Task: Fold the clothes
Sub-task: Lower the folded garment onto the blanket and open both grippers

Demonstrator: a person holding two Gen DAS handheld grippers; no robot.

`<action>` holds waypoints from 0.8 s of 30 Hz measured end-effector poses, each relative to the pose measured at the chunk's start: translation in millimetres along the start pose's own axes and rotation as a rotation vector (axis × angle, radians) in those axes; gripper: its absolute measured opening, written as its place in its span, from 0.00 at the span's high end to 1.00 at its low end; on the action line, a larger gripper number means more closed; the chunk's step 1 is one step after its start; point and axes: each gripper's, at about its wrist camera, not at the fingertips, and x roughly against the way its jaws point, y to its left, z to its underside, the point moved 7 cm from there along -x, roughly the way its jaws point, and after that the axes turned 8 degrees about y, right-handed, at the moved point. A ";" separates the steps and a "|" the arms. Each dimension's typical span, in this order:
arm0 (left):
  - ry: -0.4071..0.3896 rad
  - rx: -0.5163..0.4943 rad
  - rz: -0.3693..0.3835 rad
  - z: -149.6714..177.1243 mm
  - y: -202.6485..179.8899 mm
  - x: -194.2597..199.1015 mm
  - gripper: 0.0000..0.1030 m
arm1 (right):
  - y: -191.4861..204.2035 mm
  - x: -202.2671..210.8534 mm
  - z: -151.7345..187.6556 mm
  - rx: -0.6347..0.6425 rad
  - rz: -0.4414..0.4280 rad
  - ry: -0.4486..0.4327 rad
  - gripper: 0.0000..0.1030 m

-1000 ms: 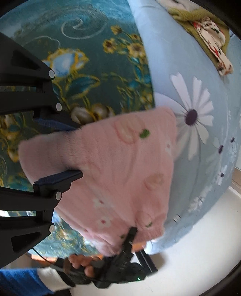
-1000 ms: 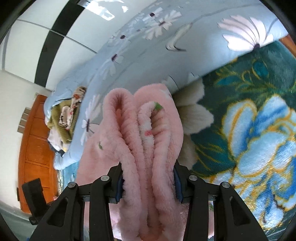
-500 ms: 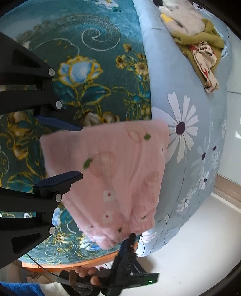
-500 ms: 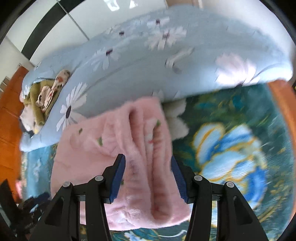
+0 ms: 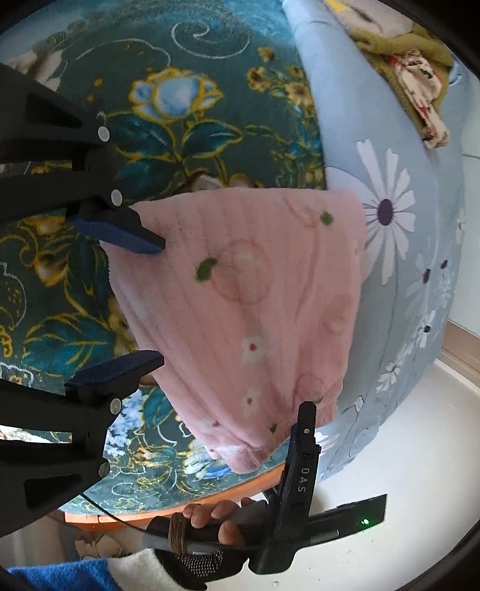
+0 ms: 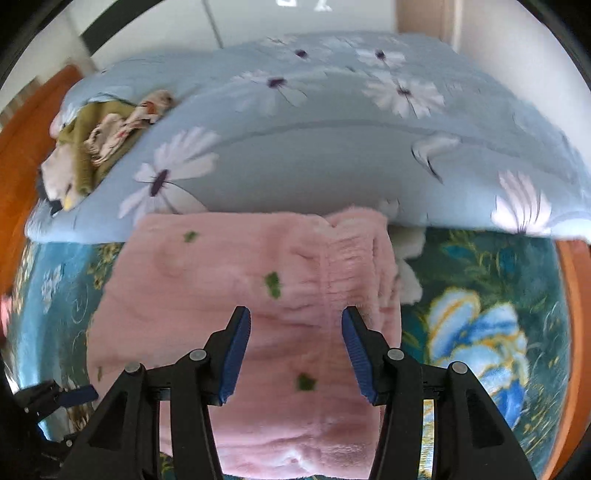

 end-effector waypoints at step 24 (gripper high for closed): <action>-0.097 -0.106 -0.079 35.8 4.3 18.7 0.00 | 28.4 18.8 116.0 -0.055 0.109 -0.096 0.32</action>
